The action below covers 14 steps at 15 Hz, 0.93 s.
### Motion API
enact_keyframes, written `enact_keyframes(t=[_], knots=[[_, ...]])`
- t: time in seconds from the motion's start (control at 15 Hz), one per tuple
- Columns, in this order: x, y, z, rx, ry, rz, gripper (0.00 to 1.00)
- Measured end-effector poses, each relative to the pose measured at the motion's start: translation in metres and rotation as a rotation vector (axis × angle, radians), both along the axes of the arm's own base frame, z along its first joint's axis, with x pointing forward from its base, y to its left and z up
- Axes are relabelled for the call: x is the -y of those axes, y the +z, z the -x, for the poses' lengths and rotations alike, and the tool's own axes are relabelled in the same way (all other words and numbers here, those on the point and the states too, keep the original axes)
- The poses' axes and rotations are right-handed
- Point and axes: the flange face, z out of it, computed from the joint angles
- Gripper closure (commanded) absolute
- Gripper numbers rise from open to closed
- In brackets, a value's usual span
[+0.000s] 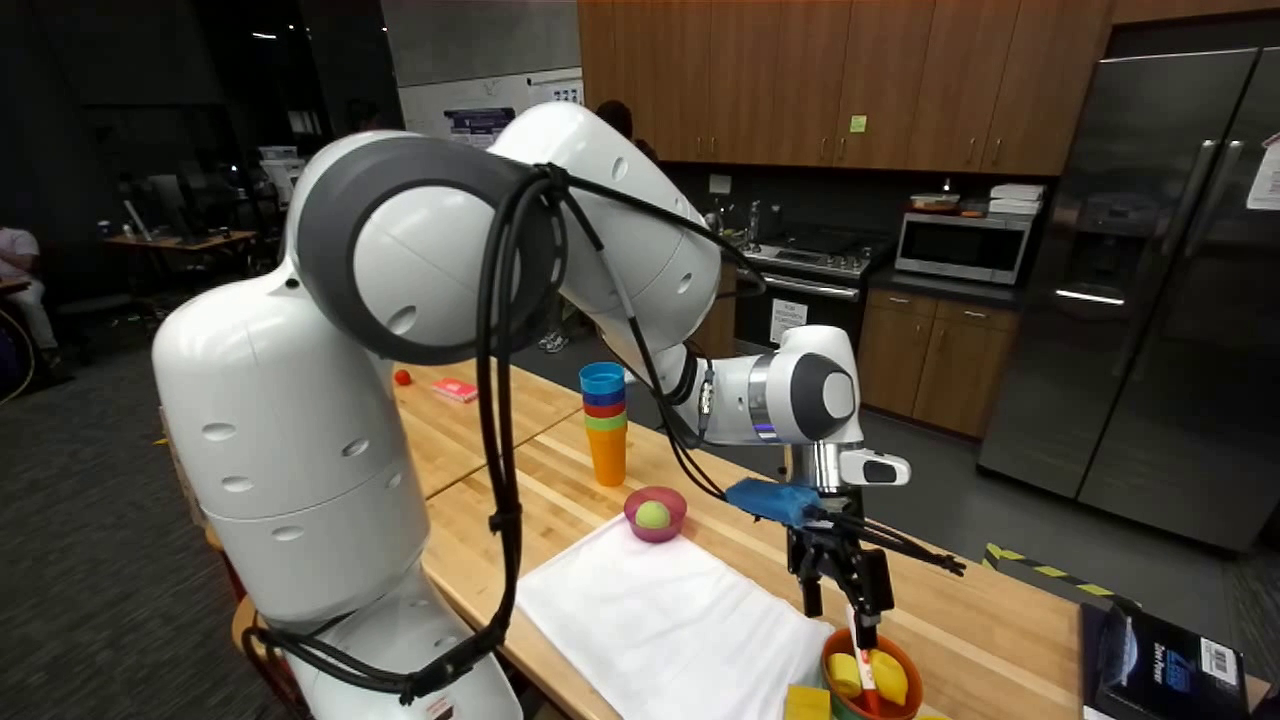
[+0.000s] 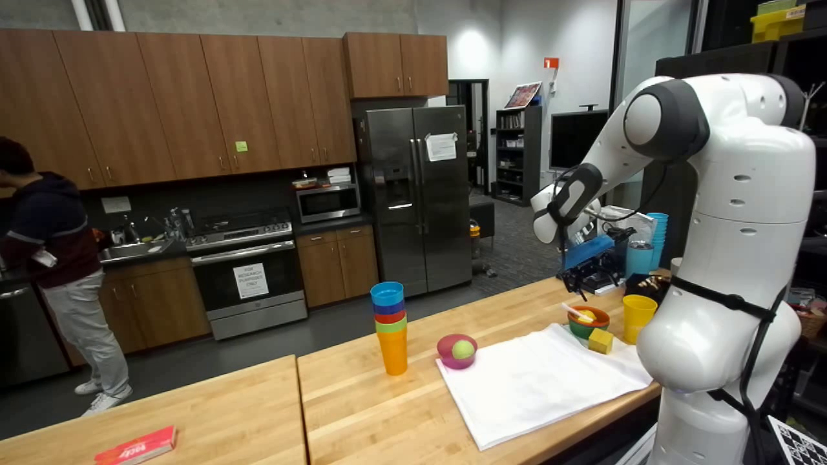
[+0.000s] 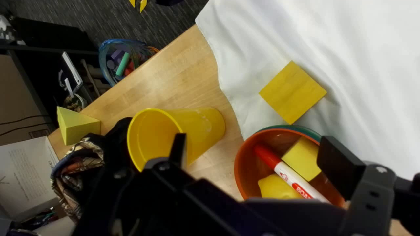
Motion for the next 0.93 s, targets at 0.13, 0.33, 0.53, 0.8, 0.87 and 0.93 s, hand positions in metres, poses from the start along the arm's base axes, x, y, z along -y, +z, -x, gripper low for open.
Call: enact_keyframes(t=[0.13, 0.33, 0.53, 0.8, 0.87, 0.93], knots=[[0.004, -0.005, 0.008, -0.005, 0.021, 0.012, 0.00], [0.012, -0.019, 0.021, 0.025, 0.056, 0.045, 0.00], [0.017, -0.028, 0.031, 0.033, 0.050, 0.046, 0.00], [0.014, -0.027, 0.027, 0.035, 0.061, 0.047, 0.00], [0.014, -0.027, 0.027, 0.034, 0.061, 0.047, 0.00], [0.014, -0.027, 0.027, 0.035, 0.060, 0.048, 0.00]])
